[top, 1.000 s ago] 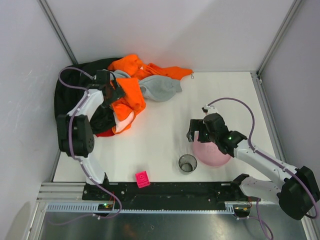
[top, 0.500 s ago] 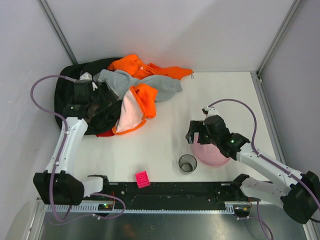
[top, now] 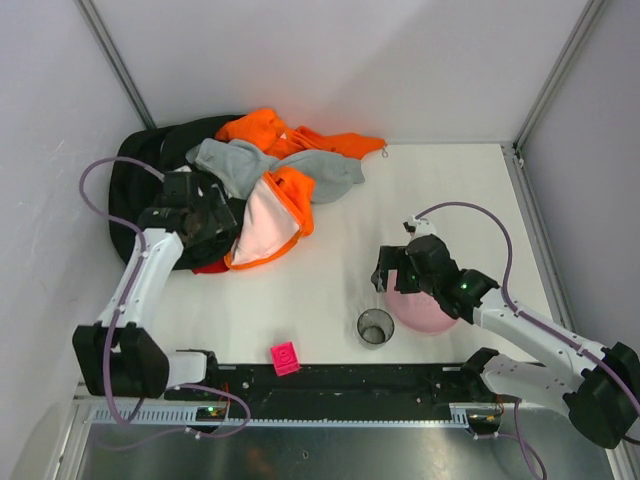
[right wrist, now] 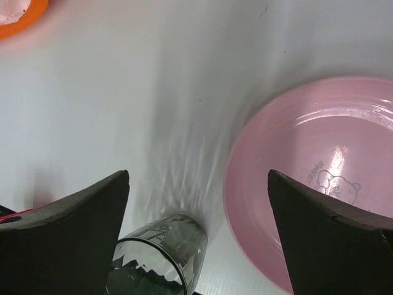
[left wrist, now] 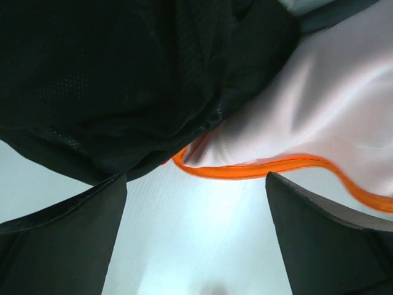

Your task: Pick out a specific cloth from the pile

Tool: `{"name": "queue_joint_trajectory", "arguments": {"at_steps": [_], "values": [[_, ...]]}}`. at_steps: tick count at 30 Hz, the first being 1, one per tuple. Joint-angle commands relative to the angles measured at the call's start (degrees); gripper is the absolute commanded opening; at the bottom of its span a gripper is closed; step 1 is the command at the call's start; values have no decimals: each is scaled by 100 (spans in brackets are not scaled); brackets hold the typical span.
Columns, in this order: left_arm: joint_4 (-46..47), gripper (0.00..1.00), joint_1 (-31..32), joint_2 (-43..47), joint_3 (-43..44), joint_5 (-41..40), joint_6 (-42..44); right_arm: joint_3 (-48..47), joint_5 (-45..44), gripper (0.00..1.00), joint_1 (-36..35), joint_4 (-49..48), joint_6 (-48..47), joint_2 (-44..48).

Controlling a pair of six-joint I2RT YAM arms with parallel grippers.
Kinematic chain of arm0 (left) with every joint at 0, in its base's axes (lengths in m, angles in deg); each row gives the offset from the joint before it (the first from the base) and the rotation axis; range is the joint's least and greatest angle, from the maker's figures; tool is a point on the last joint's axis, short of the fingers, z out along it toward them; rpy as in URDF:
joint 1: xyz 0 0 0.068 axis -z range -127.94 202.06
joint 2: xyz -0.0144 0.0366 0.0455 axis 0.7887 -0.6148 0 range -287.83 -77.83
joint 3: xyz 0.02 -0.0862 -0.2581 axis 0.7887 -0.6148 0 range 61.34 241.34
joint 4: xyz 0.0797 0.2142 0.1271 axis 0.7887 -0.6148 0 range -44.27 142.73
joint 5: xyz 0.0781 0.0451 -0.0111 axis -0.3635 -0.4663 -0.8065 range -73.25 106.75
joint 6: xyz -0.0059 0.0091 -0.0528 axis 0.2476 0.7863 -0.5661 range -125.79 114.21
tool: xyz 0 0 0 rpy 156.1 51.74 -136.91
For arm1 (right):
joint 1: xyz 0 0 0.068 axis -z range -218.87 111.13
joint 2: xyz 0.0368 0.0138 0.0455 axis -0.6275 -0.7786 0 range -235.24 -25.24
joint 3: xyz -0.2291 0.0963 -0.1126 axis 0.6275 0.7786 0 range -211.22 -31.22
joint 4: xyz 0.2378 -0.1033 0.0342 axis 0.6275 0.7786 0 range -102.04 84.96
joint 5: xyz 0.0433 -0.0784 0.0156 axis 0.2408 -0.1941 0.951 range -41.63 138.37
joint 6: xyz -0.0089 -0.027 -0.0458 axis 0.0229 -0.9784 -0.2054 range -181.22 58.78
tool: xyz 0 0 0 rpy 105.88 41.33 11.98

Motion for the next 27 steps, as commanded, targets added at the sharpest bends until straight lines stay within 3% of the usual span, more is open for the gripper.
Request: {"name": "queue_joint_trajectory", "arguments": {"at_steps": [1, 14, 27], "values": [[-250, 99, 353, -445, 137, -691, 422, 10, -148, 99, -34, -77, 78, 2], [-608, 100, 1725, -1904, 513, -2741, 654, 114, -152, 99, -45, -179, 96, -137], [-708, 100, 1780, -3157, 1196, -3056, 815, 172, -178, 99, -51, -302, 79, -345]]}}
